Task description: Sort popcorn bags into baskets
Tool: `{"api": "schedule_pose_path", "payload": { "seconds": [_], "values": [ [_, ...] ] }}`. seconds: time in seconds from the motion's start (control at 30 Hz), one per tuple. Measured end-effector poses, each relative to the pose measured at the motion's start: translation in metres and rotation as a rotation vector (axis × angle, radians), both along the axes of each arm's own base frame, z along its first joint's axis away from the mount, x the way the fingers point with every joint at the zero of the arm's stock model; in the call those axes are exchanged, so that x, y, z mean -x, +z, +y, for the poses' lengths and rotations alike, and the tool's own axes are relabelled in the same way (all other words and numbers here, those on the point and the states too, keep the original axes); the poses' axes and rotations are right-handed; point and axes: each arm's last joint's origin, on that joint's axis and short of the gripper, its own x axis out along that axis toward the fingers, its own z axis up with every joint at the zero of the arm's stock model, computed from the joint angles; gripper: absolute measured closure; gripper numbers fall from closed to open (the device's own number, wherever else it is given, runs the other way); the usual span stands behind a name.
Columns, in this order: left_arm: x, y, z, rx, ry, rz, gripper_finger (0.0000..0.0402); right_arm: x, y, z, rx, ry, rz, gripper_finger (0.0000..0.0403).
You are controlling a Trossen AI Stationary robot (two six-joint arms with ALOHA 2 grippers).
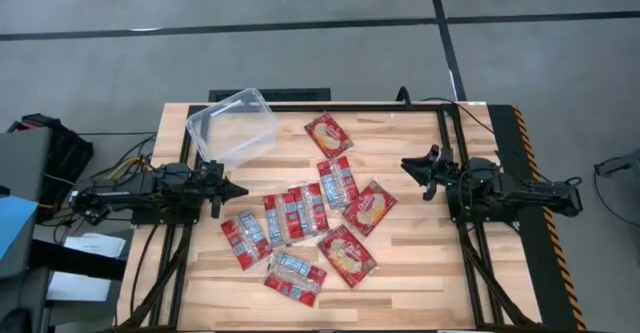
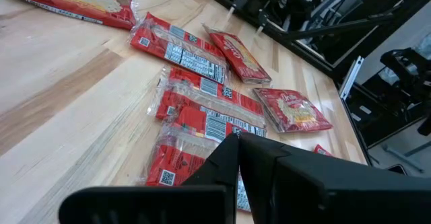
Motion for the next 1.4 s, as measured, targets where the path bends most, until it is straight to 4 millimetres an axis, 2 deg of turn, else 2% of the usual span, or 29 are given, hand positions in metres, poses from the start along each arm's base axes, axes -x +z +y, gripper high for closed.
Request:
{"api": "schedule_pose_path", "payload": {
  "seconds": [0.17,0.37,0.57,0.77,0.83,0.97,1.03,1.33,1.4],
  "values": [
    [0.000,0.000,0.000,-0.009,0.006,-0.002,0.0402,0.000,0.000,0.000,0.000,0.000,0.000,0.0285],
    [0.000,0.001,0.004,-0.077,0.144,-0.011,0.0402,0.000,0.000,0.000,0.000,0.000,0.000,0.0285],
    [0.001,0.002,0.007,-0.005,0.260,-0.029,0.0402,0.000,0.000,0.000,0.000,0.000,0.000,0.0285],
    [0.003,0.002,0.012,0.069,0.472,-0.068,0.0402,0.000,0.000,0.000,0.000,0.000,0.000,0.0285],
    [0.003,0.002,0.013,0.098,0.483,-0.075,0.0402,0.000,0.000,0.000,0.000,0.000,0.000,0.0285],
    [0.003,0.002,0.011,0.368,0.484,-0.143,0.0402,0.000,0.000,0.000,0.000,0.000,0.000,0.0285],
    [0.002,0.001,0.010,0.430,0.466,-0.139,0.0402,0.000,0.000,0.000,0.000,0.000,0.000,0.0285],
    [0.001,0.001,0.008,0.475,0.385,-0.122,0.0402,0.000,0.000,0.000,0.000,0.000,0.000,0.0285],
    [0.001,0.001,0.009,0.503,0.426,-0.144,0.0402,0.000,0.000,0.000,0.001,0.000,0.001,0.0285]
  ]
}}
